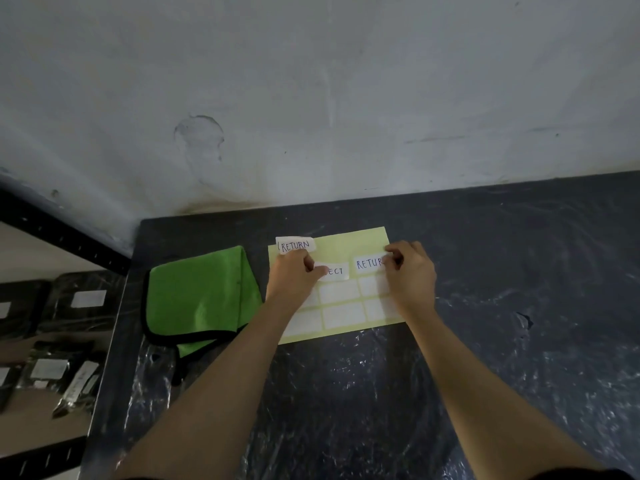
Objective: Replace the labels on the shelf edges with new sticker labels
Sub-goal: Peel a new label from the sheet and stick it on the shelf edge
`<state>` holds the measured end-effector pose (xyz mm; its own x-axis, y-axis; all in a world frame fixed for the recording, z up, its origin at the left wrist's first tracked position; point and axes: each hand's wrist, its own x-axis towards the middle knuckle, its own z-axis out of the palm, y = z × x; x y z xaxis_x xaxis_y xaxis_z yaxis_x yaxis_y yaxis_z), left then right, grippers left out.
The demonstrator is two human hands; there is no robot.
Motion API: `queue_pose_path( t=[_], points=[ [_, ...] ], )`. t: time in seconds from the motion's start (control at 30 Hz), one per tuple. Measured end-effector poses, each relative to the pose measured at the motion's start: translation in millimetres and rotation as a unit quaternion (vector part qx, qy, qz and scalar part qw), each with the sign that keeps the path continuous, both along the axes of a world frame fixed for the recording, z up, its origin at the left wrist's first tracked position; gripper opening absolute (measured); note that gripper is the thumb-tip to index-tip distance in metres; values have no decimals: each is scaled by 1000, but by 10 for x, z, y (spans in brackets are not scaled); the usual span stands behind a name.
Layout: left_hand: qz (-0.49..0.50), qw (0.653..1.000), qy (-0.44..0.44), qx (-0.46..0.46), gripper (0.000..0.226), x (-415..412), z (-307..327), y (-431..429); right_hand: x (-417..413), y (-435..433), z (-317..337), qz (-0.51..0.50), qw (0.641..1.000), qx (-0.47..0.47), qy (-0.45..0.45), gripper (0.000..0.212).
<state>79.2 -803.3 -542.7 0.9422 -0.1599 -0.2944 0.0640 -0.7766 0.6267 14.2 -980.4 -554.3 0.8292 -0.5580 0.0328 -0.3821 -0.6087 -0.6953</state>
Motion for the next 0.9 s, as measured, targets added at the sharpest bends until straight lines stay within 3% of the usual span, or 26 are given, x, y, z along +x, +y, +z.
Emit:
queue_pose_path(
  t=[0.13,0.37,0.67,0.8,0.9],
  points=[
    [60,997,0,-51,25,-44,-39,12,11,10,16,-2,1000,-5,4,9],
    [59,997,0,-47,26,-53,-42,-16,22,34,45,13,999,-27,12,7],
    [-15,986,-31,164,49,43,110,-62,-20,52,67,27,999,-34,-1,6],
    [-191,952,-212,109,40,1,56,-156,-26,50,82,29,998,-47,-8,6],
    [-314,918,-229,83,66,46,-24,-205,-12,32,82,34,998,-62,1,7]
  ],
)
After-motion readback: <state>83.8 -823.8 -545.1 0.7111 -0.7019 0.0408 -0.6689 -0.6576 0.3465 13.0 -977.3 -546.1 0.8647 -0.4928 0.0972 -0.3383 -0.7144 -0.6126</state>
